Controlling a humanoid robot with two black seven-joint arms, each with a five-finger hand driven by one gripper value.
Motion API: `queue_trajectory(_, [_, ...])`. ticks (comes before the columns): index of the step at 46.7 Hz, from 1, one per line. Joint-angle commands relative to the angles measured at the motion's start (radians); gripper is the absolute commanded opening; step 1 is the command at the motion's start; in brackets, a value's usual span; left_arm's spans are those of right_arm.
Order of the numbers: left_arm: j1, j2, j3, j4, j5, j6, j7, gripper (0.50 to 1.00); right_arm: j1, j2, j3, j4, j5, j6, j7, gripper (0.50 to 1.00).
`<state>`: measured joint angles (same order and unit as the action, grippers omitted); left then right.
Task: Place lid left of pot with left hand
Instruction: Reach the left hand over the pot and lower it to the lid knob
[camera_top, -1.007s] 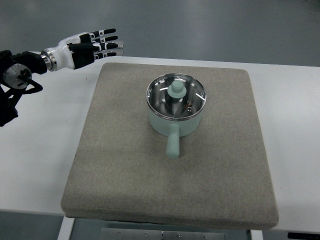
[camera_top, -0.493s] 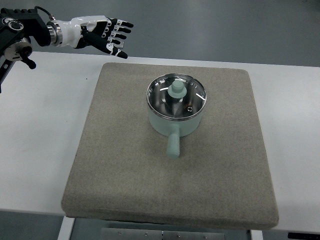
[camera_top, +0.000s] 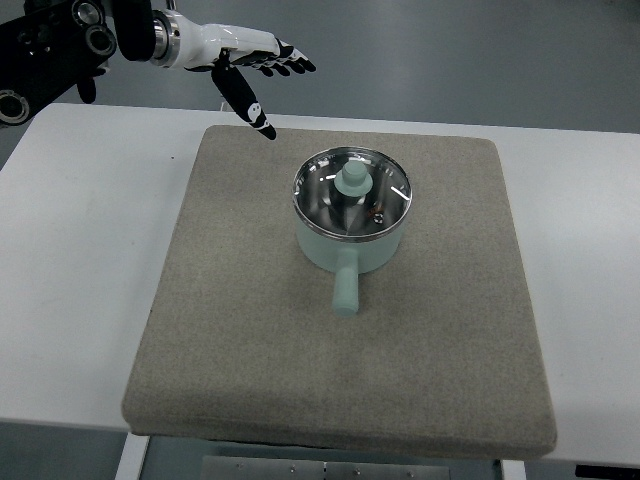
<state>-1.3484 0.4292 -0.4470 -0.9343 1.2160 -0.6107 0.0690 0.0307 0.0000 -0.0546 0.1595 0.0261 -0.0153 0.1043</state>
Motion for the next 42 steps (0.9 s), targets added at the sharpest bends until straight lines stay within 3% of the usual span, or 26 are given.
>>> queue_trajectory(1, [-0.021,-0.006,0.001,-0.040,0.025,0.000,0.000,0.994,0.000,0.000,0.001,0.000,0.000,0.000,0.000,0.924])
queue_trajectory(8, [-0.058,-0.041,0.047,-0.090,0.080,0.000,0.000,0.994,0.000,0.000,-0.001,0.000,0.000,0.000,0.000,0.924])
queue_trajectory(27, [-0.086,-0.193,0.125,-0.083,0.292,0.000,0.002,0.994,0.000,0.000,-0.001,0.000,0.000,0.000,0.000,0.924])
queue_trajectory(42, [-0.077,-0.224,0.137,-0.075,0.295,0.000,0.002,0.994,0.000,0.000,-0.001,0.000,0.002,0.000,0.000,0.924])
